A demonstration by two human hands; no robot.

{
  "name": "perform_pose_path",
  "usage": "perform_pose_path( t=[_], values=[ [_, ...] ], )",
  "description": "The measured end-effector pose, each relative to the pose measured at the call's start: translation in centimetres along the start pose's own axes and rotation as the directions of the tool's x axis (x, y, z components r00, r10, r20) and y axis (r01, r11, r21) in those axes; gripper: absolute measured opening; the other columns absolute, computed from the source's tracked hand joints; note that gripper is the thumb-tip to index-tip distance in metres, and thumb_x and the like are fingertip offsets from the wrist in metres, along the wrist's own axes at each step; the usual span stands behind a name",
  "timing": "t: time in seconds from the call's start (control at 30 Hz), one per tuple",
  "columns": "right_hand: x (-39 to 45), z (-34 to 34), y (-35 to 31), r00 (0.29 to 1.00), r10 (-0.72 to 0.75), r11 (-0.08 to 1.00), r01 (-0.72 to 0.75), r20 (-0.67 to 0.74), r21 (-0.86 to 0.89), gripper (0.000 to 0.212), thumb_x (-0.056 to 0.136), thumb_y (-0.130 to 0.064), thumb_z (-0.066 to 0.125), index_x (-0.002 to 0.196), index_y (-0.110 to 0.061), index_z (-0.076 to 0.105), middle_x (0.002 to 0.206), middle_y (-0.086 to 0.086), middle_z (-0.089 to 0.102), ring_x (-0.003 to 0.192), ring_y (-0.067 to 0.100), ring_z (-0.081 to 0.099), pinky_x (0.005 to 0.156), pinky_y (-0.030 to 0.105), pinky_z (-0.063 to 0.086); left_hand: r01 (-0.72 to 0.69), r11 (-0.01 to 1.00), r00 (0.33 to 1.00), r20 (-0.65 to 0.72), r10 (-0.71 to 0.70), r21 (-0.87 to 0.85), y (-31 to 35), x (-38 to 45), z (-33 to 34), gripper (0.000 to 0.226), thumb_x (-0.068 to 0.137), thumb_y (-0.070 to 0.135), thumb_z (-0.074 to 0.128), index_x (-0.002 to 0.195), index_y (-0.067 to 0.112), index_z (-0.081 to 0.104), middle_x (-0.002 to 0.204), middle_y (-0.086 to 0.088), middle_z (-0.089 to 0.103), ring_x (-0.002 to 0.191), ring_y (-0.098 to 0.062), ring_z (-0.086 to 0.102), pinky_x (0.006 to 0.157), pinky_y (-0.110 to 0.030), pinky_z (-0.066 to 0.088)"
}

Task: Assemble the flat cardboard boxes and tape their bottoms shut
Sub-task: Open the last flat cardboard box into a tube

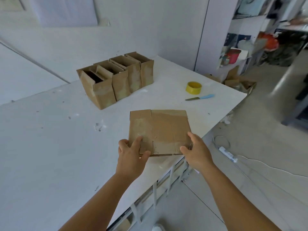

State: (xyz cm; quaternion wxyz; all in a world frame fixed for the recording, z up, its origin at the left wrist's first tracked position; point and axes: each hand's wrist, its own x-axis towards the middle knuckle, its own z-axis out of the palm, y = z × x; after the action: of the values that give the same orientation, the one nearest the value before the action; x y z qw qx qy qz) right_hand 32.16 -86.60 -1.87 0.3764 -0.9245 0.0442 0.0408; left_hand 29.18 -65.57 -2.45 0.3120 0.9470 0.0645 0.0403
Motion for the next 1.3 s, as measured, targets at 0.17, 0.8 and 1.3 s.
perform_pose_path(
  t=[0.17,0.8,1.3],
  values=[
    [6.9,-1.7,0.7,1.000,-0.001,1.000,0.001,0.009,-0.005,0.065,0.091,-0.026,0.053,0.149,-0.019,0.024,0.154,-0.002,0.025,0.138,0.018,0.030,0.109,0.032,0.030,0.003,1.000,1.000,-0.013,-0.003,-0.017,1.8,6.2,2.1,0.055,0.088,0.039,0.059,0.138,0.029,0.039,0.128,-0.009,0.024,0.119,-0.028,0.035,0.094,-0.034,0.043],
    [23.9,-4.8,-2.1,0.986,-0.135,0.991,0.137,0.096,-0.007,0.059,0.090,-0.032,0.054,0.145,-0.022,0.034,0.148,-0.005,0.036,0.134,0.014,0.035,0.106,0.029,0.030,0.201,0.976,0.974,-0.083,-0.209,-0.089,5.3,19.4,3.8,0.053,0.089,0.049,0.051,0.138,0.032,0.037,0.117,-0.002,0.026,0.115,-0.023,0.037,0.096,-0.032,0.042],
    [34.5,-10.2,-4.7,0.877,-0.417,0.896,0.353,0.238,0.268,0.045,0.087,-0.030,0.060,0.128,-0.029,0.041,0.112,-0.008,0.058,0.079,0.005,0.058,0.060,0.019,0.043,0.336,0.919,0.875,-0.293,-0.386,-0.208,14.6,25.4,2.7,0.037,0.099,0.040,0.026,0.067,0.025,0.038,0.066,-0.005,0.045,0.062,-0.016,0.043,0.053,-0.027,0.031]
  ],
)
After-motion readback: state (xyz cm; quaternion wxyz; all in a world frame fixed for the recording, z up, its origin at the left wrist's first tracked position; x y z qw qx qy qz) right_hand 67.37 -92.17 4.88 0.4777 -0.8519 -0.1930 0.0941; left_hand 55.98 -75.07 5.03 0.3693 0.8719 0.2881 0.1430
